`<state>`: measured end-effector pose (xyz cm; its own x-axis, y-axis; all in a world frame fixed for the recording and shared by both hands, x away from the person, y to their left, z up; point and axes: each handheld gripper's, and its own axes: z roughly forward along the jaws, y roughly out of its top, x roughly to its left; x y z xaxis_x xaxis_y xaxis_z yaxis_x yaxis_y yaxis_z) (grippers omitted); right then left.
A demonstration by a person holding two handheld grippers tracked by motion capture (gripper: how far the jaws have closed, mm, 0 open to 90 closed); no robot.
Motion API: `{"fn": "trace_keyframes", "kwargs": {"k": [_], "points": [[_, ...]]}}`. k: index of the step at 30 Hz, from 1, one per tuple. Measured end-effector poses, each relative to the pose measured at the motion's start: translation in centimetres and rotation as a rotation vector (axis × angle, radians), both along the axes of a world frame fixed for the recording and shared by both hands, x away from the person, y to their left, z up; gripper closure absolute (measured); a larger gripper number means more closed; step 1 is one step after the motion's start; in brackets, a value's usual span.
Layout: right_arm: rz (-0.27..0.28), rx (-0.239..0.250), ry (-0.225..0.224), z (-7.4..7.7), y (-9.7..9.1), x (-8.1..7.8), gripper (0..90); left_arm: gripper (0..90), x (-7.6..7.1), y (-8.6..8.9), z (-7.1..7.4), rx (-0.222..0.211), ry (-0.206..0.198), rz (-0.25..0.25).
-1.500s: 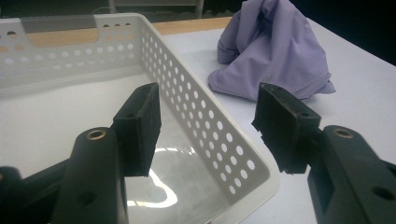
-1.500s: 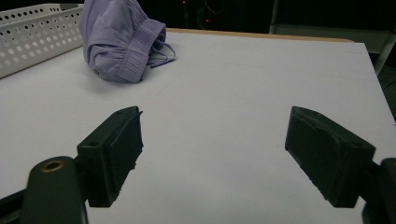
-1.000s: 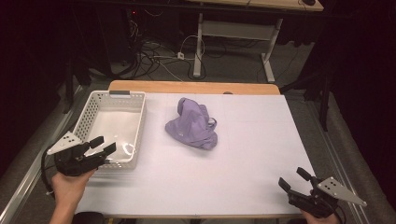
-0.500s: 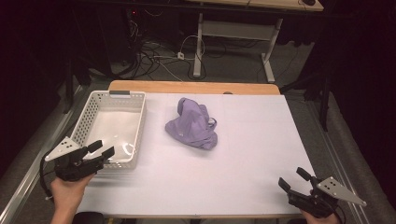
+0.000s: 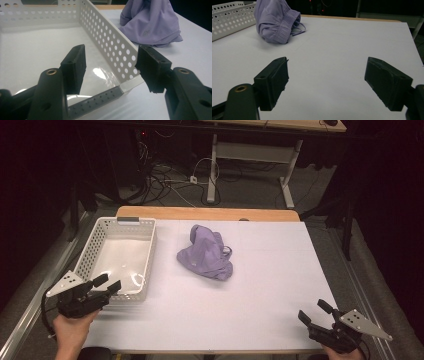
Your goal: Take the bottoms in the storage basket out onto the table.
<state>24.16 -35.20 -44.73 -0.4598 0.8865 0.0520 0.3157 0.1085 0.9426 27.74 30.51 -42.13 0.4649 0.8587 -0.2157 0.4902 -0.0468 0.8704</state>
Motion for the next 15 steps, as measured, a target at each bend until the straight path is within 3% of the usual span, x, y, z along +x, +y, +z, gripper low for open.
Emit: {"fn": "trace_keyframes", "kwargs": {"k": [15], "points": [[0.003,-0.001,0.001,0.0,-0.01,0.01,19.9,39.9,-0.57,0.43,-0.98,-0.013,0.003,0.025]]}}
